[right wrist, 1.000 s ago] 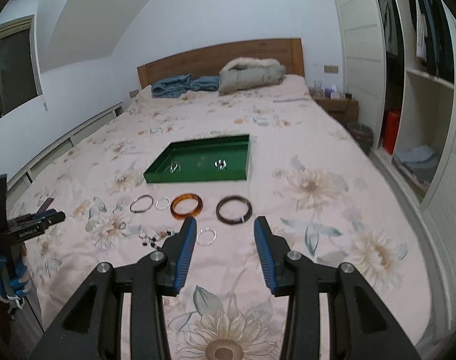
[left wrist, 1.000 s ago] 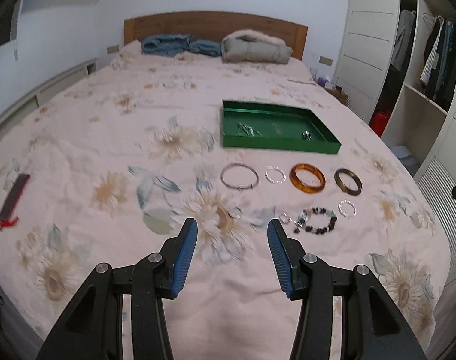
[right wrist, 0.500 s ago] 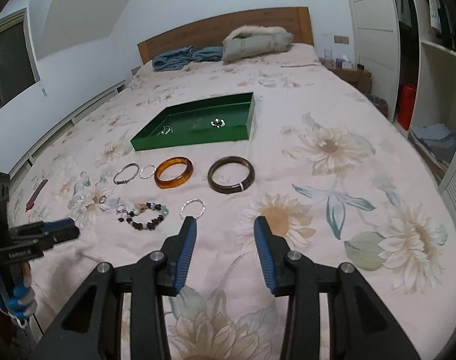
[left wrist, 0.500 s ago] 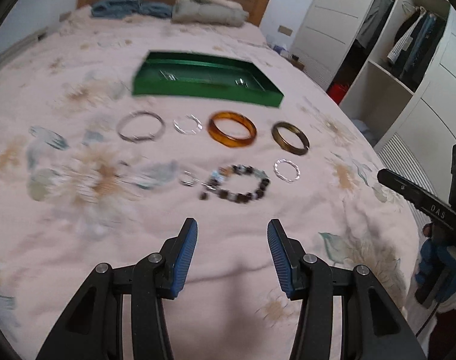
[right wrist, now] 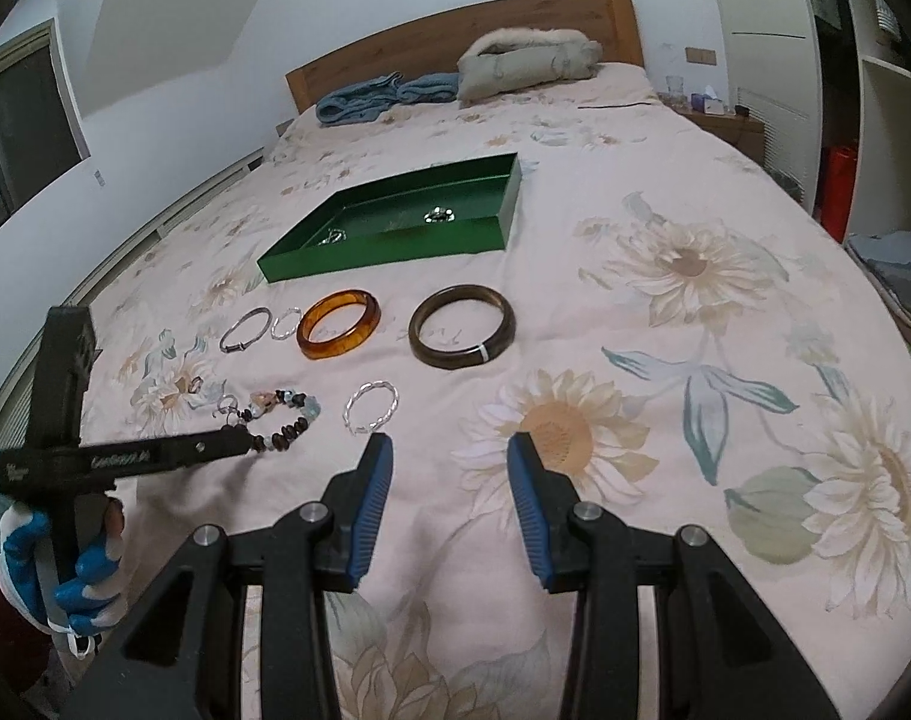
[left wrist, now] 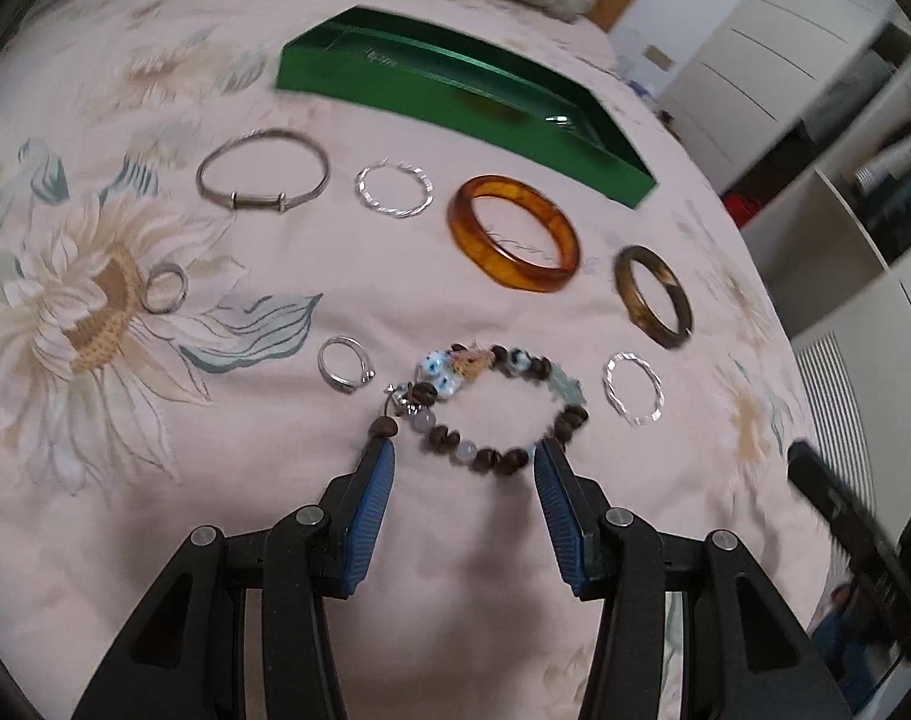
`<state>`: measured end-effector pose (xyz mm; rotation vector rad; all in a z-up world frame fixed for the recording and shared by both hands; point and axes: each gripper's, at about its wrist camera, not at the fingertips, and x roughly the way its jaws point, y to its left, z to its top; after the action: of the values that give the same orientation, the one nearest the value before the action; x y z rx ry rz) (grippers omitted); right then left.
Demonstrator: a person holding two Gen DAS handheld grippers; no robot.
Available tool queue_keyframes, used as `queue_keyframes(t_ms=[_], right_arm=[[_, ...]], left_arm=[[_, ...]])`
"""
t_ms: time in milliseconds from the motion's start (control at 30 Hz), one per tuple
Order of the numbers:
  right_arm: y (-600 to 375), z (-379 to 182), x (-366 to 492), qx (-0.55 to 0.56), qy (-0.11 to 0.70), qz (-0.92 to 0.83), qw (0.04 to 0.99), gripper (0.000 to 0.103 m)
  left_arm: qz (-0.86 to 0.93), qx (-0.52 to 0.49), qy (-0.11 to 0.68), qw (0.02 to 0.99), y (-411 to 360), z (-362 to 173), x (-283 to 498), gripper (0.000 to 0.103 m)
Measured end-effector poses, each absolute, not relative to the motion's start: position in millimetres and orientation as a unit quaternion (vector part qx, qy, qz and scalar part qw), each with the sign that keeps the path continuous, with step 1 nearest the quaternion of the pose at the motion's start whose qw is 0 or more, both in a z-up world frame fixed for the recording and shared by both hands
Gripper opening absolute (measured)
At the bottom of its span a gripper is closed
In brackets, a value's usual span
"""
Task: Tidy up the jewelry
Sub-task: 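Grasp the beaded bracelet with the left gripper while the right grasps the dark bangle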
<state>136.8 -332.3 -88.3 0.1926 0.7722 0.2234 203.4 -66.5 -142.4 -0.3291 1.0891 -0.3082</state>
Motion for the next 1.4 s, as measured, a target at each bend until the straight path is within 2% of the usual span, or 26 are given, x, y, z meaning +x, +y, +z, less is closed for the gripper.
queue_keyframes(t_ms=[200,267,333,400,767,1167,1233,1267,1300,1400], right_arm=[[-331,-99,150,0.098,0.382,0.120,0.911,0.038],[-331,-102,154,0.099,0.383,0.123,0.910,0.038],[-331,-106,160,0.100,0.384,0.126,0.909,0.038],[-331,-108,165,0.099,0.386,0.127,0.908,0.038],[-341,-112,229,0.095,0.393,0.106,0.909,0.038],[-327,-143,297,0.040,0.455,0.095,0.884,0.037],[-324,-144,299,0.027,0.456,0.089,0.885,0.028],[-323,-144,299,0.024,0.455,0.086,0.886,0.015],[-324,-144,298,0.023,0.454,0.084,0.887,0.009],[-325,-140,294,0.024,0.448,0.081,0.890,0.009]], left_arm=[[-0.089,-0.179,0.545,0.814,-70,-152,221,0.045],[-0.063,-0.174,0.548,0.816,-72,-154,223,0.033],[-0.046,-0.168,0.548,0.818,-71,-155,223,0.014],[-0.043,-0.166,0.546,0.820,-71,-157,222,0.010],[-0.094,-0.139,0.519,0.838,-69,-148,204,0.009],[-0.138,-0.105,0.493,0.852,-65,-131,189,0.009],[-0.140,-0.101,0.490,0.854,-67,-128,189,0.009],[-0.141,-0.100,0.488,0.855,-67,-126,189,0.009],[-0.141,-0.098,0.486,0.857,-68,-124,188,0.009],[-0.142,-0.095,0.479,0.861,-67,-116,185,0.009]])
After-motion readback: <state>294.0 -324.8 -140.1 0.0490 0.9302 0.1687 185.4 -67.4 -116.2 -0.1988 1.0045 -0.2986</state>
